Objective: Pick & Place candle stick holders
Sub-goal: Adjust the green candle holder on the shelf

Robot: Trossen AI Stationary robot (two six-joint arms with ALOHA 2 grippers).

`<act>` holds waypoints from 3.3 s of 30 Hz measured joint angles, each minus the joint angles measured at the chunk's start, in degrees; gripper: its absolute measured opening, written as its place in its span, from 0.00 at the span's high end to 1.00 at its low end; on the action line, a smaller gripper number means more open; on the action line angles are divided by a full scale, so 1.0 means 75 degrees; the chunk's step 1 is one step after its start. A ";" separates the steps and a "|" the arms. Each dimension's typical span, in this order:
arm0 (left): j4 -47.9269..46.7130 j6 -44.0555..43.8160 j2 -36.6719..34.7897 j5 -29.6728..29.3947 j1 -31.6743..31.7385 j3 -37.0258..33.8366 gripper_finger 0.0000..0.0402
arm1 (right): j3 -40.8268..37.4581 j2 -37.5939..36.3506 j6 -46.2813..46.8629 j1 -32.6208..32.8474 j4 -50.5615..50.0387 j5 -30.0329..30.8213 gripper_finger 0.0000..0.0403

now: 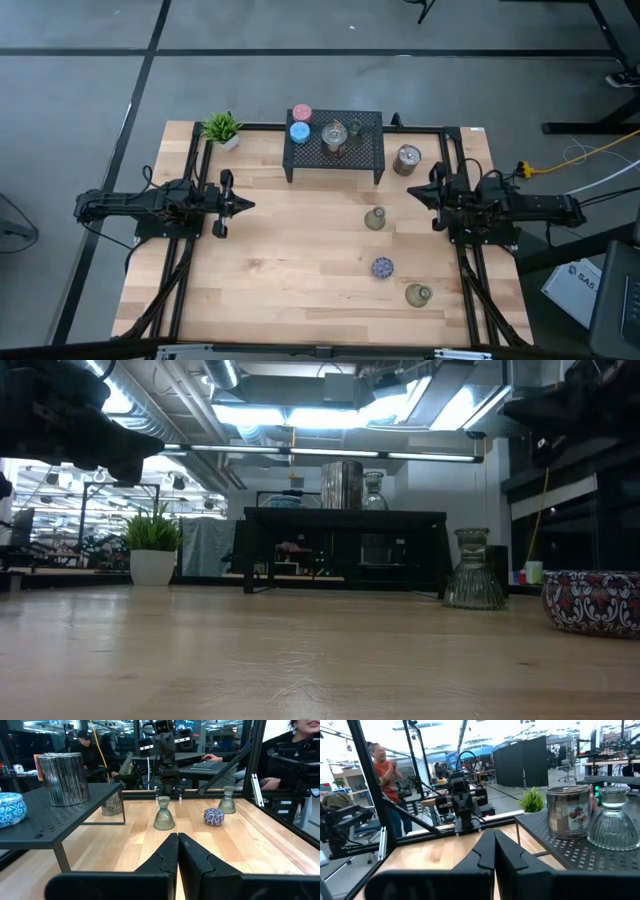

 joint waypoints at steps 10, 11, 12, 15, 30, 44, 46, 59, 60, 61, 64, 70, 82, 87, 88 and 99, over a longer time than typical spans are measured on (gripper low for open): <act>0.0000 0.0004 0.0000 0.0000 0.0000 0.0000 0.99 | 0.1186 0.1382 0.0215 -0.0003 -0.0013 0.0197 0.98; 0.0000 0.0005 0.0000 0.0000 0.0002 0.0000 0.99 | 0.1341 0.1548 0.0214 -0.0003 -0.0017 0.0225 0.97; 0.0000 0.0000 0.0000 0.0000 0.0000 0.0000 0.99 | 0.1496 0.1701 0.0215 -0.0003 -0.0011 0.0270 0.96; 0.0000 0.0006 0.0000 0.0000 0.0001 0.0000 0.98 | 0.1921 0.2136 0.0214 -0.0003 -0.0012 0.0312 0.93; 0.0003 0.0004 0.0000 0.0000 0.0002 0.0000 0.98 | 0.3004 0.3856 0.0069 -0.0003 0.0190 0.0459 0.56; 0.0003 0.0000 0.0000 0.0000 0.0000 0.0000 0.98 | 0.3716 0.5005 -0.0188 -0.0006 0.0270 0.0389 0.35; 0.0003 0.0006 0.0000 0.0000 0.0002 0.0000 0.98 | 0.3846 0.5148 -0.0266 -0.0006 0.0264 0.0366 0.35; 0.0000 0.0003 0.0000 0.0000 0.0003 0.0000 0.98 | 0.4934 0.6191 -0.0275 -0.0094 -0.0073 -0.0290 0.35; 0.0003 0.0000 0.0000 0.0000 0.0003 0.0000 0.98 | 0.5008 0.6270 -0.0275 -0.0102 -0.0073 -0.0314 0.35; 0.0001 0.0003 0.0000 0.0000 0.0001 0.0000 0.98 | 0.5072 0.6340 -0.0275 -0.0102 -0.0075 -0.0323 0.35; 0.0002 0.0000 0.0000 0.0000 0.0001 0.0000 0.99 | 0.5299 0.6555 -0.0272 -0.0102 -0.0077 -0.0323 0.35; 0.0003 0.0006 0.0000 0.0000 0.0002 0.0000 0.98 | 0.5794 0.6964 -0.0253 -0.0139 -0.0525 -0.0323 0.35; 0.0003 0.0006 0.0000 0.0000 0.0000 0.0000 0.99 | 0.6107 0.7269 -0.0190 -0.0207 -0.0828 -0.0411 0.35; 0.0003 0.0002 -0.0003 0.0000 0.0003 0.0000 0.98 | 0.6107 0.7285 -0.0132 -0.0207 -0.1011 -0.0411 0.35; 0.0003 0.0001 -0.0002 0.0000 0.0001 0.0000 0.98 | 0.6107 0.7285 -0.0140 -0.0207 -0.1011 -0.0398 0.35; 0.0003 0.0000 0.0000 0.0000 0.0003 0.0000 0.98 | 0.6107 0.7358 -0.0187 -0.0209 -0.1044 -0.0011 0.35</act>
